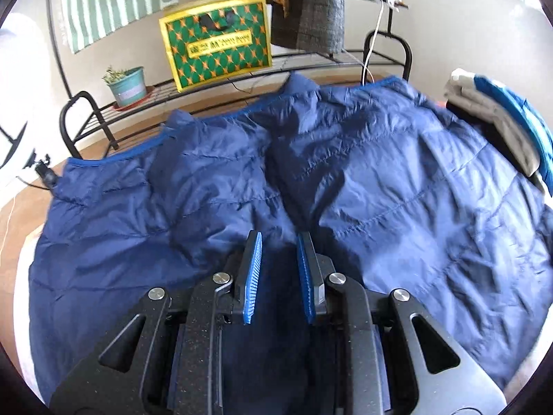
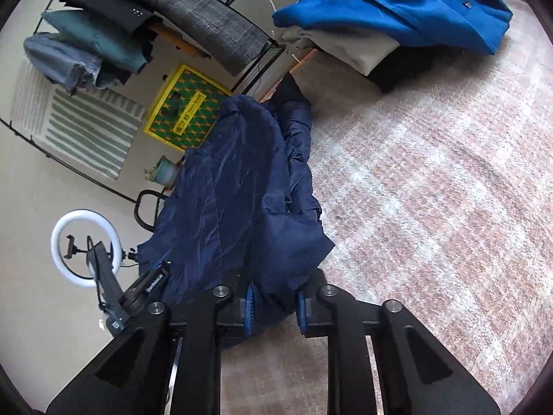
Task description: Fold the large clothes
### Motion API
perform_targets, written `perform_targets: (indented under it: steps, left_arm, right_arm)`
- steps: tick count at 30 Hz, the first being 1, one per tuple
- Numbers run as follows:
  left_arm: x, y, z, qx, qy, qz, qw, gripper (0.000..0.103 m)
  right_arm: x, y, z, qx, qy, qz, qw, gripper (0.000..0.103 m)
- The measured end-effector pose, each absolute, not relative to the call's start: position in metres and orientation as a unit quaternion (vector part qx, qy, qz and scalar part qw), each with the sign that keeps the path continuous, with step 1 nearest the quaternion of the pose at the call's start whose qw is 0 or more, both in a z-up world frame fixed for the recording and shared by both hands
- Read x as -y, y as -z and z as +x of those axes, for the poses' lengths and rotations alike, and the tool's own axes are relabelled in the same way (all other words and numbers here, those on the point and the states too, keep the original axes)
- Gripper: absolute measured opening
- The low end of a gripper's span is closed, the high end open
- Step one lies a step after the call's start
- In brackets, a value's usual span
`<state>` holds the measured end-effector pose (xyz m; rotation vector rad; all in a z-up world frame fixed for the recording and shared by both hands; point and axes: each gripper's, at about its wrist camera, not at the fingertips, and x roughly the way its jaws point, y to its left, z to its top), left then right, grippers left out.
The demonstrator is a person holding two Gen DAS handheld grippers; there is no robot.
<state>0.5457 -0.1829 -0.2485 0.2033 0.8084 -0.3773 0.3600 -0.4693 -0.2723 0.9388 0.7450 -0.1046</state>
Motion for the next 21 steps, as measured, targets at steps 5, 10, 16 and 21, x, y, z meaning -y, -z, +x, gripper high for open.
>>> perform_targets:
  steps: [5, 10, 16, 21]
  left_arm:
    - [0.166, 0.237, 0.517, -0.384, 0.183, 0.076, 0.902, 0.021]
    - [0.162, 0.248, 0.500, -0.399, 0.188, 0.064, 0.895, 0.021]
    - [0.168, 0.268, 0.492, -0.398, 0.181, 0.068, 0.897, 0.021]
    - [0.160, 0.266, 0.495, -0.407, 0.192, 0.043, 0.892, 0.021]
  right_arm:
    - [0.482, 0.284, 0.359, -0.351, 0.081, 0.445, 0.820, 0.082]
    - [0.477, 0.279, 0.383, -0.359, 0.041, 0.430, 0.827, 0.058]
    - [0.460, 0.241, 0.389, -0.357, 0.070, 0.347, 0.865, 0.013]
    - [0.424, 0.189, 0.395, -0.329, 0.070, 0.243, 0.910, 0.010]
